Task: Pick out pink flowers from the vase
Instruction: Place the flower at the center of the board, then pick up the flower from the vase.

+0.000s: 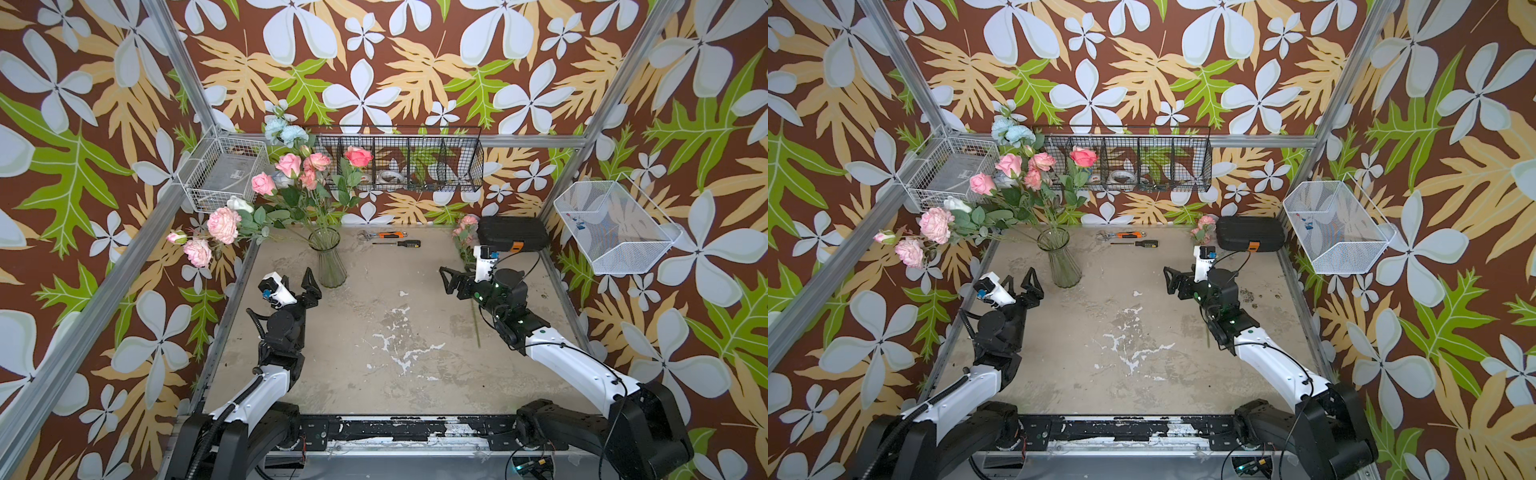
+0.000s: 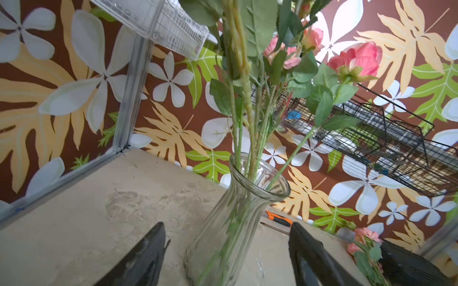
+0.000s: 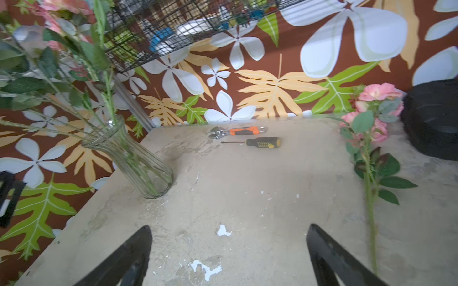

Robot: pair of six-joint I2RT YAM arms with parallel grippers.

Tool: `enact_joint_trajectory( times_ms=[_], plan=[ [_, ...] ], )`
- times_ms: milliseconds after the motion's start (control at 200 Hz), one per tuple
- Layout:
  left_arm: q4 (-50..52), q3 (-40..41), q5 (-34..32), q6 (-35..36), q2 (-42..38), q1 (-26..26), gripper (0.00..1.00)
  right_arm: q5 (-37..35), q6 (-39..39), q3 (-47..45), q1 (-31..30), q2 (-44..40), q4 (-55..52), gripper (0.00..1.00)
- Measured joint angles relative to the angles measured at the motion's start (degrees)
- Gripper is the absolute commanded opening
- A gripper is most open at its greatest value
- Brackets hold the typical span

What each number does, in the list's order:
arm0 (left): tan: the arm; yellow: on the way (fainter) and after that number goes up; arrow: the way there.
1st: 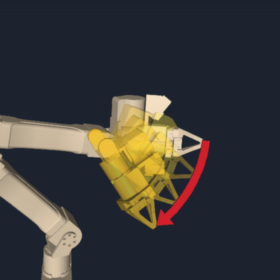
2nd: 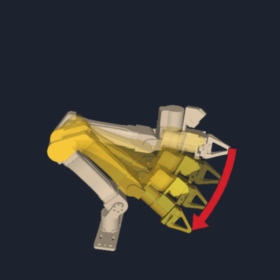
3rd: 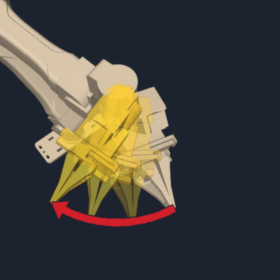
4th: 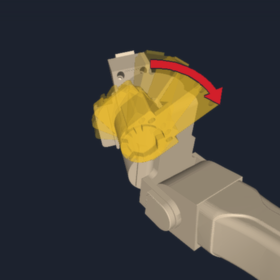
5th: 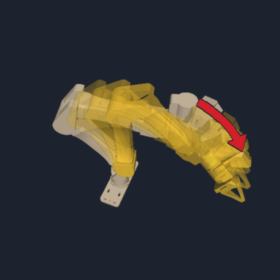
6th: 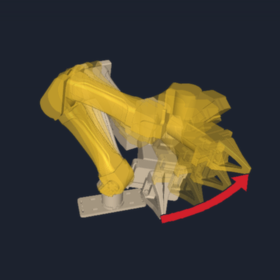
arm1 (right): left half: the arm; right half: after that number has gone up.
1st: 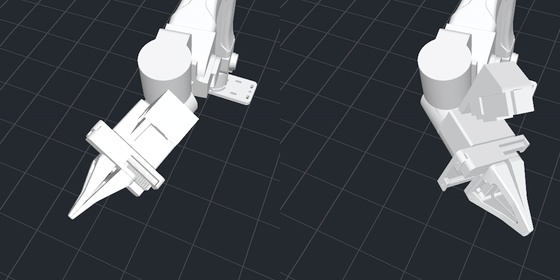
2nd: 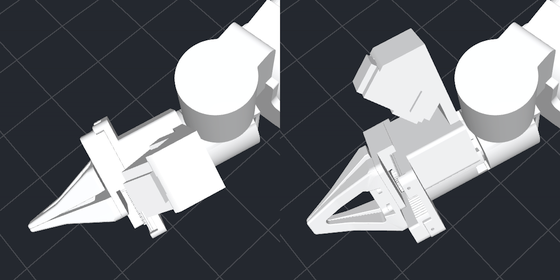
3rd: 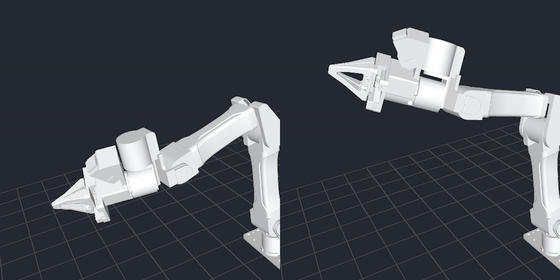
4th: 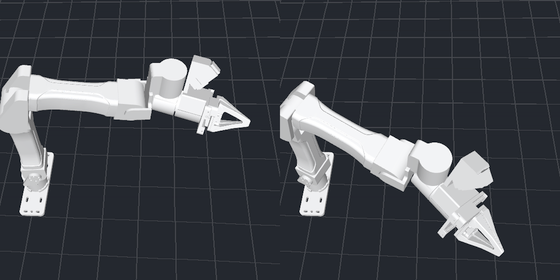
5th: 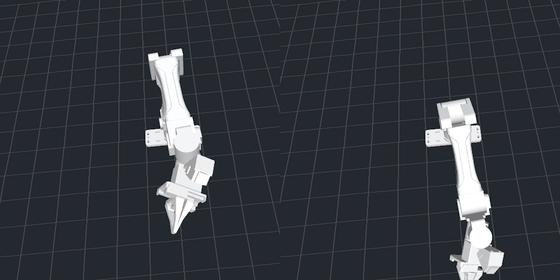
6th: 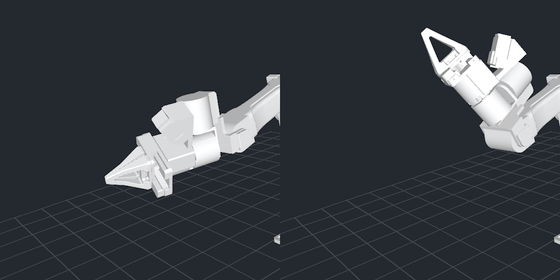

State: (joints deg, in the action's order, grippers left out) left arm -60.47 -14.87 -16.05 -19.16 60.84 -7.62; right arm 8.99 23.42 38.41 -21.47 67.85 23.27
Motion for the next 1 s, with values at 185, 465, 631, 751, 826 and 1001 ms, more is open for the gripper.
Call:
enact_joint_trajectory(
  times_ms=[185, 465, 631, 751, 826, 1001],
  plan=[
    [-9.3, -4.8, 1.5, 3.2, 7.6, 1.5, 0.82, 0.1, -1.0, -1.3, -0.8, -1.9, 2.9, 0.96],
    [-15.7, -12.2, 4.5, 5.7, 17.9, 4.2, 0.81, 1.2, -1.6, -1.6, -1.8, -3.6, 3.7, 0.96],
    [-18.7, -16.2, 6.0, 7.1, 23.2, 5.0, 0.76, 1.5, -1.6, -1.3, -2.1, -4.0, 3.8, 0.96],
    [-21.1, -18.1, 6.7, 7.3, 26.8, 5.6, 0.73, 1.6, -1.8, -1.0, -2.1, -4.2, 3.8, 0.96],
    [-21.3, -19.9, 7.3, 7.3, 28.4, 6.0, 0.68, 1.7, -1.8, -0.9, -2.1, -4.2, 3.8, 0.96],
    [-22.4, -22.0, 7.7, 7.4, 31.4, 7.2, 0.47, 2.8, -1.8, -0.6, -2.1, -4.8, 3.8, 0.96]
  ],
)
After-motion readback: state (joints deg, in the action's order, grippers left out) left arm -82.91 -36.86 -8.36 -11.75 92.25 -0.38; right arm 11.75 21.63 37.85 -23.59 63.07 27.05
